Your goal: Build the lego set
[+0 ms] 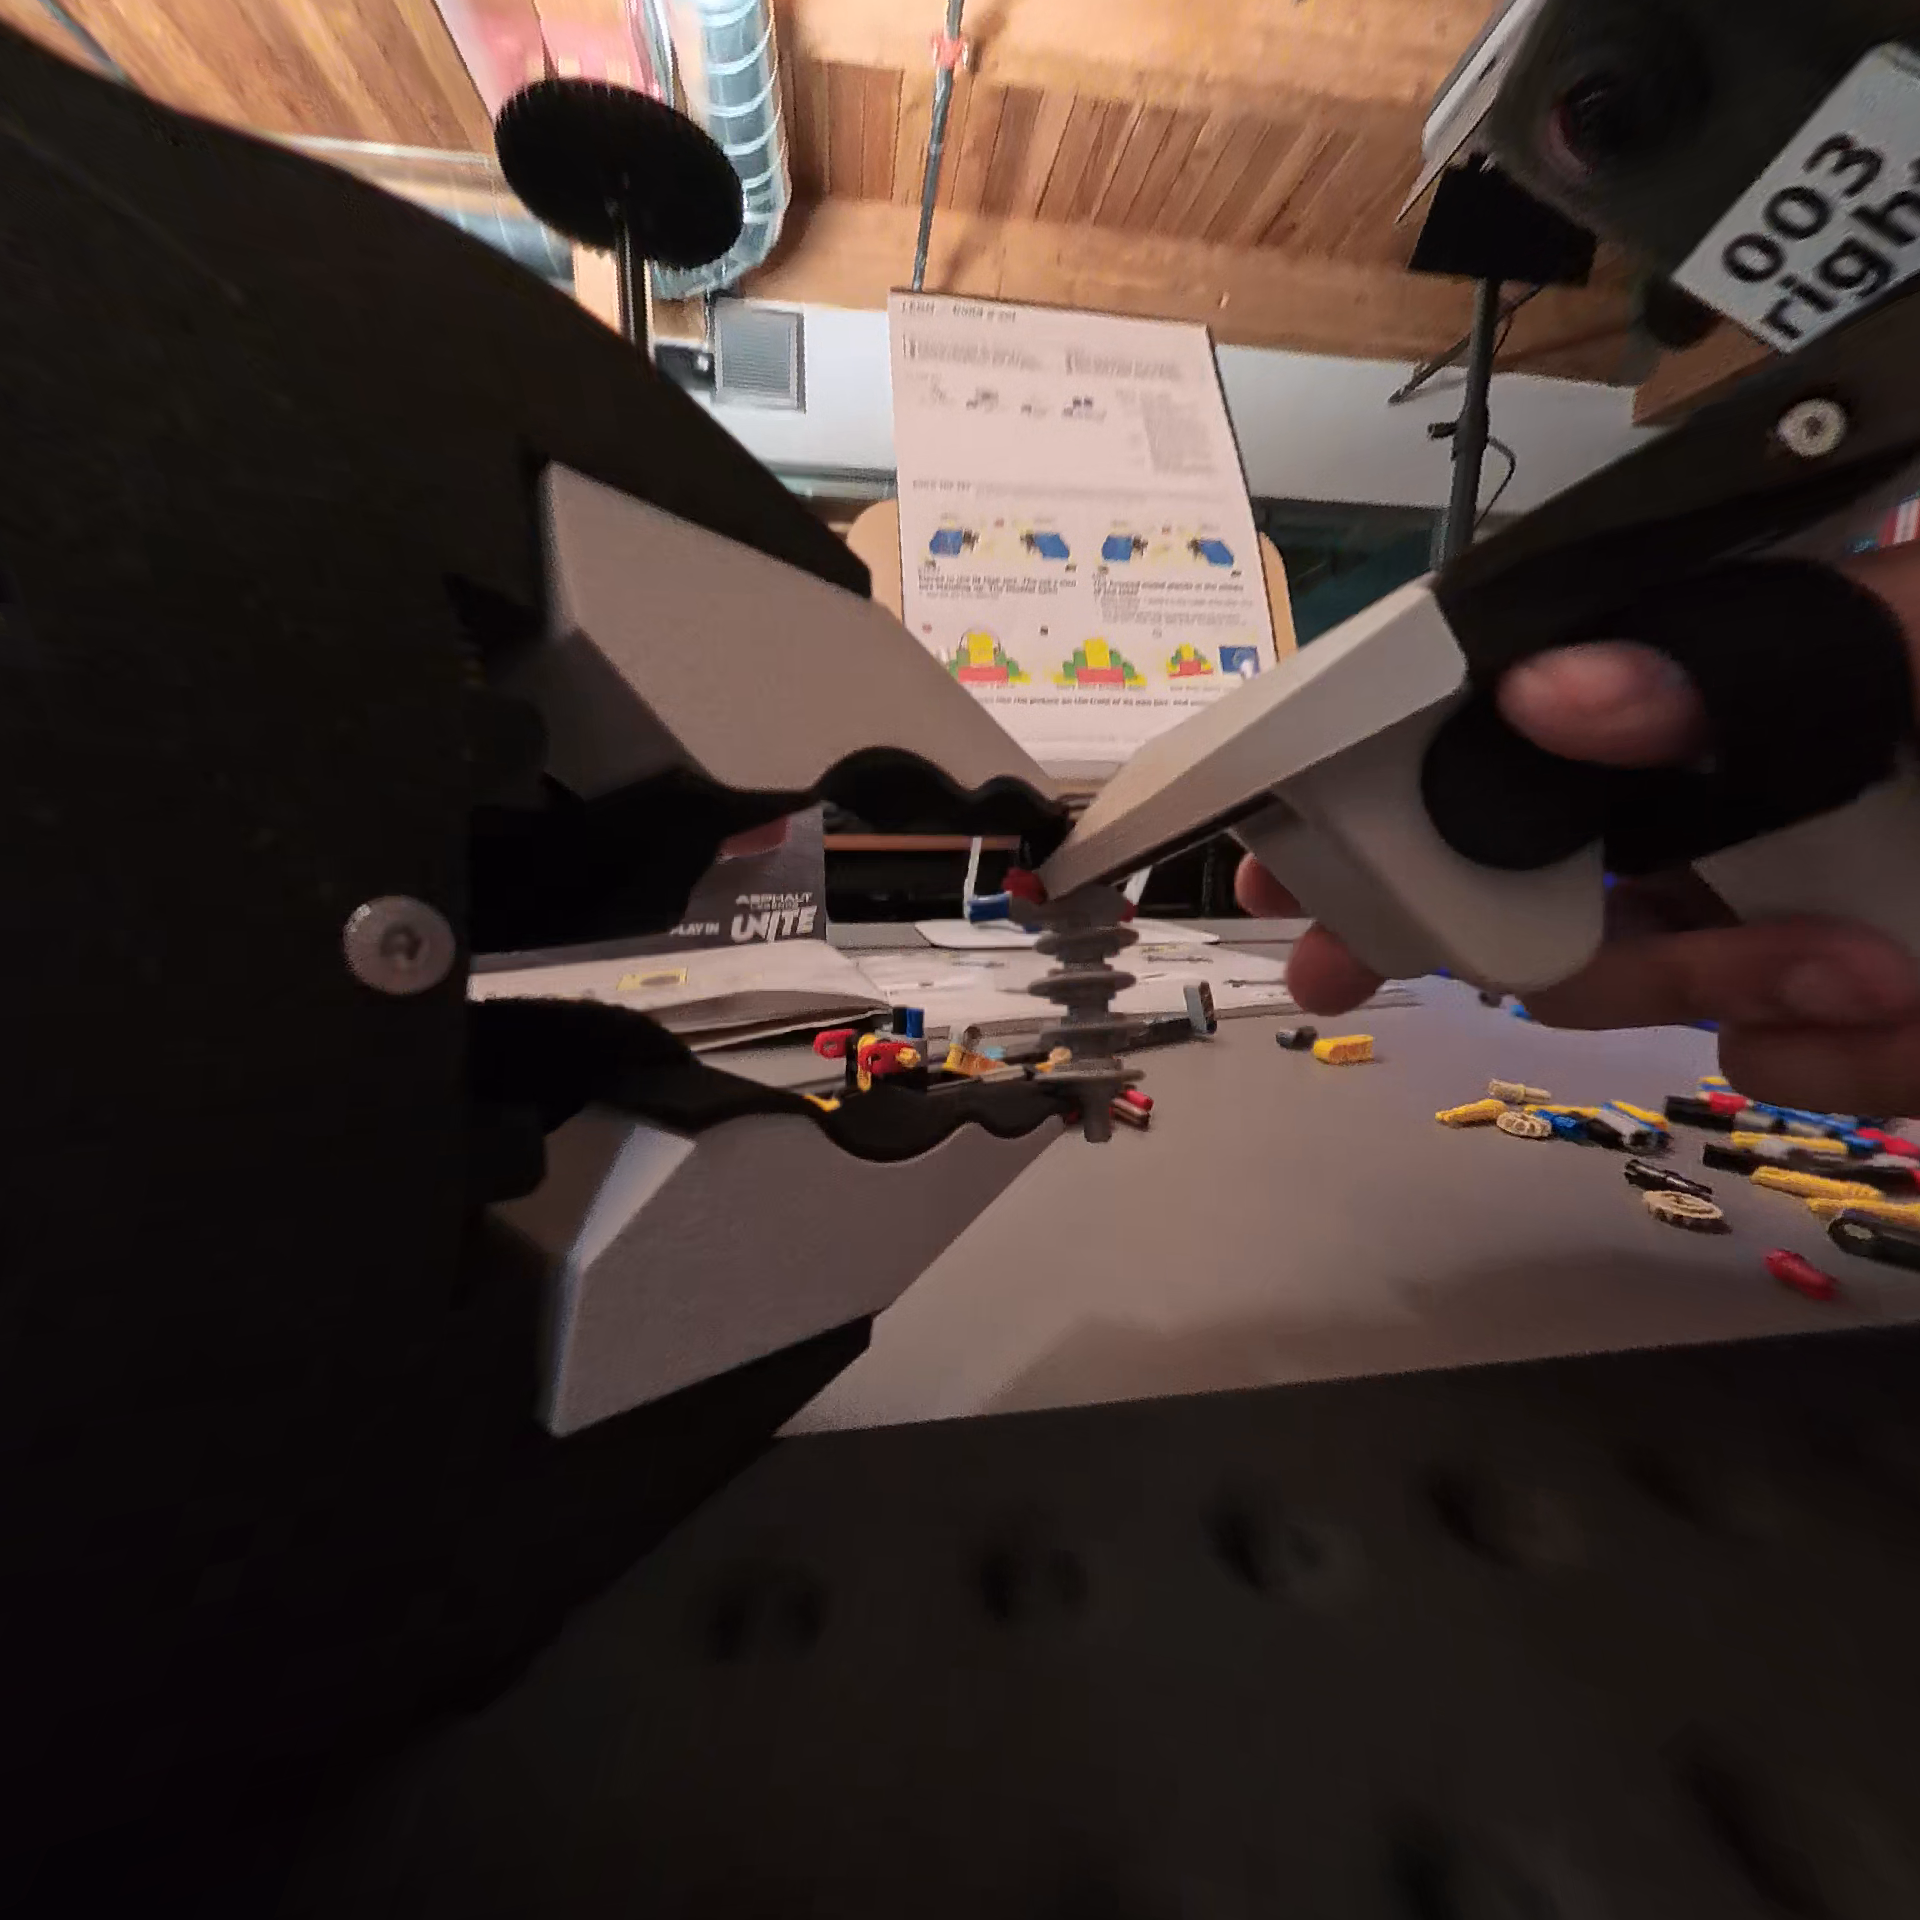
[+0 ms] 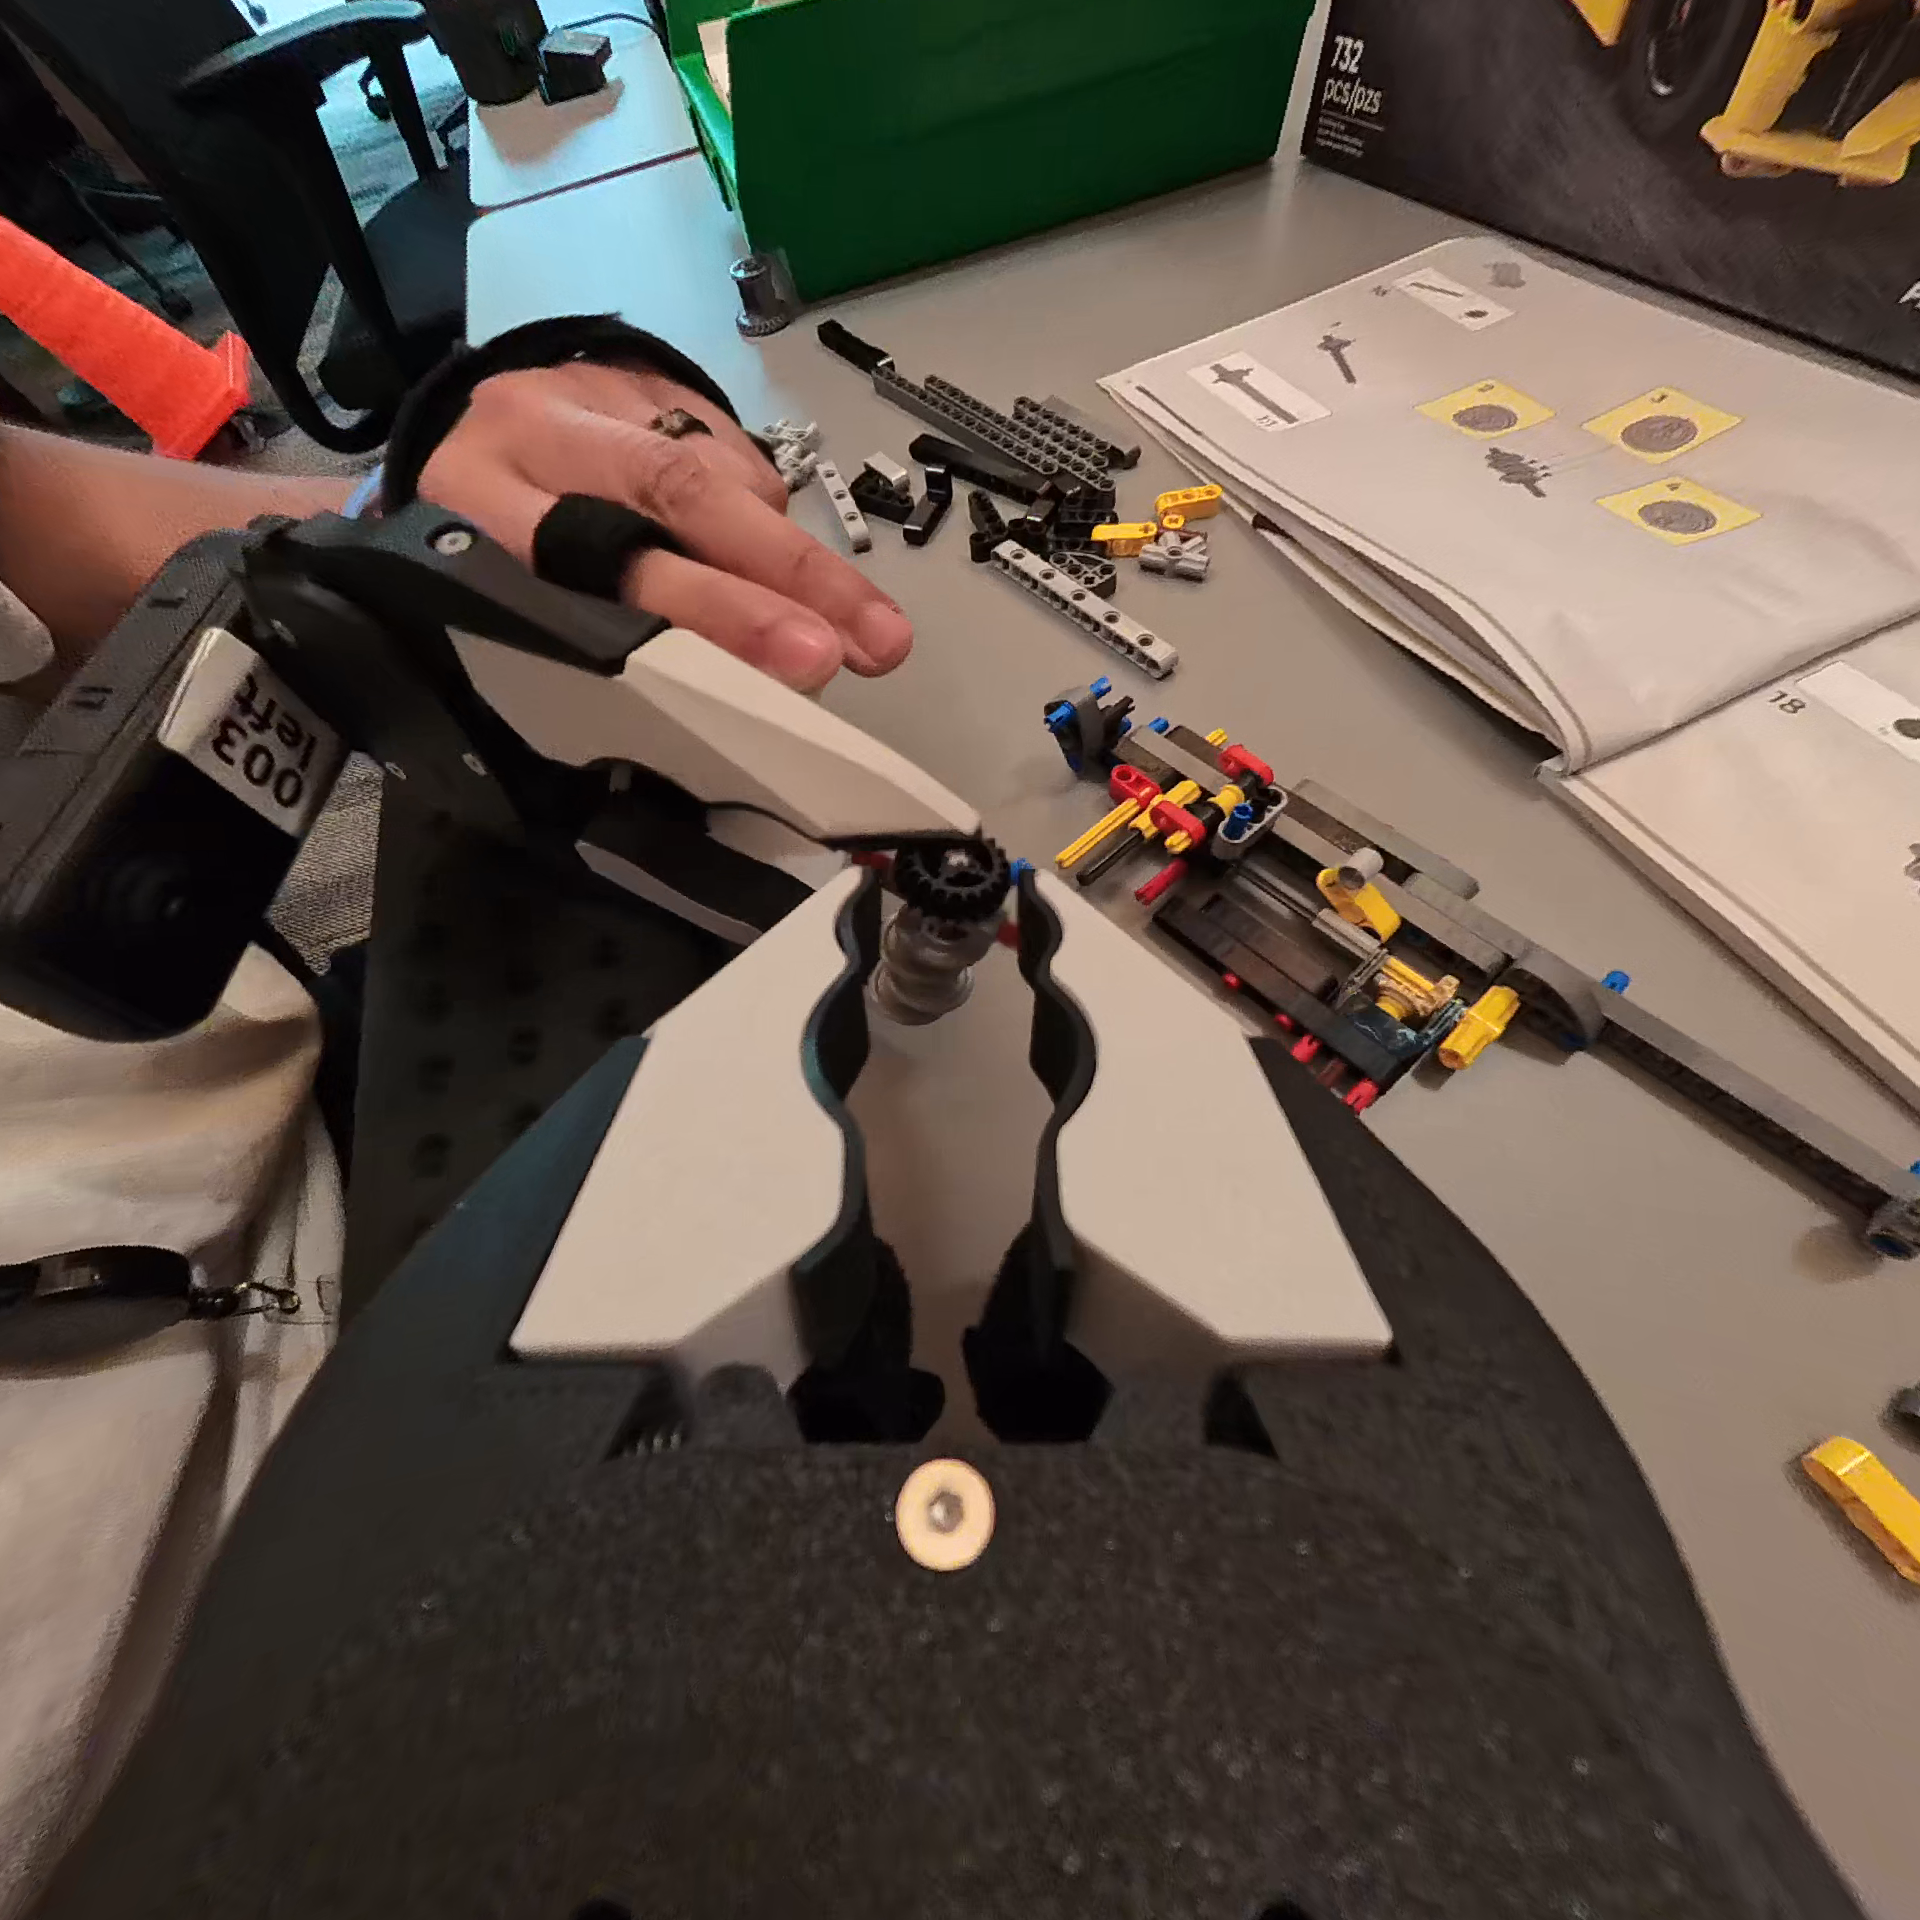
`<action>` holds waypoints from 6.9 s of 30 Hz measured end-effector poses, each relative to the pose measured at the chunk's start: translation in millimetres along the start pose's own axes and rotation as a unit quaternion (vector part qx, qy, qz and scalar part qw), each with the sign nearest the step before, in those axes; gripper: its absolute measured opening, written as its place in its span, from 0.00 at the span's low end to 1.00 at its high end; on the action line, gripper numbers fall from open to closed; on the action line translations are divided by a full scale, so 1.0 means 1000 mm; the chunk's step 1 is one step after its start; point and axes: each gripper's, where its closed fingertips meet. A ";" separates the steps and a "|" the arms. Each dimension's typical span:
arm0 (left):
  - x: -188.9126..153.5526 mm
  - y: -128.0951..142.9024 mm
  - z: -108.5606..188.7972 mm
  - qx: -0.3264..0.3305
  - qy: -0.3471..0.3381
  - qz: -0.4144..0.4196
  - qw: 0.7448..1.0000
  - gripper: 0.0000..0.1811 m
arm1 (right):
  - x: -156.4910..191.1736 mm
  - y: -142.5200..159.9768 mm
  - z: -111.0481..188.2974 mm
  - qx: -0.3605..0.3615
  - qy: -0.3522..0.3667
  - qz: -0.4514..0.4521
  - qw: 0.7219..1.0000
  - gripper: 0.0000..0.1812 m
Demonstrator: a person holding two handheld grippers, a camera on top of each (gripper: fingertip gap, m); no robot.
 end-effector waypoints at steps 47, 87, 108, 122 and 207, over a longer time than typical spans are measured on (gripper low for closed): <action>-0.034 -0.006 -0.047 -0.052 0.235 0.154 0.958 0.02 | -0.139 0.017 0.132 -0.220 0.337 -0.101 0.910 0.14; -0.030 0.172 0.156 0.211 0.049 0.808 0.549 0.34 | -0.160 0.021 0.122 -0.215 0.362 -0.090 0.903 0.29; -0.040 0.183 0.004 0.268 0.258 0.607 0.702 0.14 | -0.151 0.026 0.117 -0.167 0.361 -0.077 0.914 0.20; -0.040 0.180 0.007 0.276 0.267 0.557 0.737 0.05 | -0.148 0.025 0.119 -0.188 0.336 -0.100 0.917 0.20; 0.048 0.114 -0.085 0.005 0.111 0.648 0.753 0.15 | -0.102 0.120 0.089 0.160 0.345 -0.217 0.899 0.07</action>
Point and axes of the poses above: each gripper's, where its closed fingertips meet, z back along the fingers, y out of its underside, x = y × z across the jaws, and after that the axes turned 4 degrees about y, right-handed
